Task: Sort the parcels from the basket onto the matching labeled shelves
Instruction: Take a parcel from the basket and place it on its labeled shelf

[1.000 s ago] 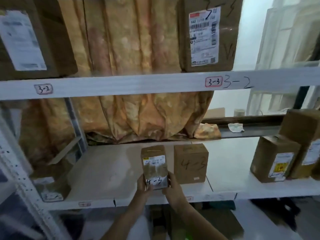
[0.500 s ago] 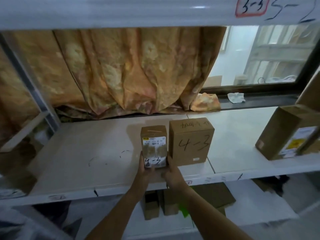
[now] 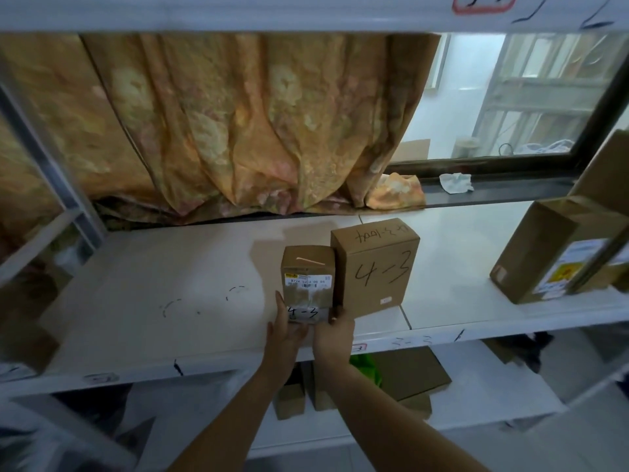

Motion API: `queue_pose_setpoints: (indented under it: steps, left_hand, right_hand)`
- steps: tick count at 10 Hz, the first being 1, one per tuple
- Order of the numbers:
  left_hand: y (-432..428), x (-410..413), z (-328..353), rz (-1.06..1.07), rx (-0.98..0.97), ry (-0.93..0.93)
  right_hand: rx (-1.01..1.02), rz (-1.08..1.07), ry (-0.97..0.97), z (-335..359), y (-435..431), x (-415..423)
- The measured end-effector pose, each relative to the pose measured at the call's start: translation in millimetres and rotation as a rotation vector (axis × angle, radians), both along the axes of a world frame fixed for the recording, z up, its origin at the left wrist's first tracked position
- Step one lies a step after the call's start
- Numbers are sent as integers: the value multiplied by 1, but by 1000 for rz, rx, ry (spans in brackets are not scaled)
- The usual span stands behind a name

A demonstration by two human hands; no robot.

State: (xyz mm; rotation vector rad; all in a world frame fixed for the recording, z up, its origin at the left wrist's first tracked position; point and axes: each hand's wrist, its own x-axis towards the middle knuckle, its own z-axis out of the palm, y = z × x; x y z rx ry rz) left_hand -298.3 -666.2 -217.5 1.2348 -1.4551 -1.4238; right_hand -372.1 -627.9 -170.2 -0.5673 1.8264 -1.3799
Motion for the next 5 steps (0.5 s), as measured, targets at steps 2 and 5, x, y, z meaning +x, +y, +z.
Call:
queue_pose_setpoints:
  steps: [2,5]
  left_hand:
    - [9,-7,-1,6,33,60]
    - [20,-3,12,45,31,6]
  right_hand:
    - [-74,76,-121,8,8,-5]
    - [64,414,44,14,39,-18]
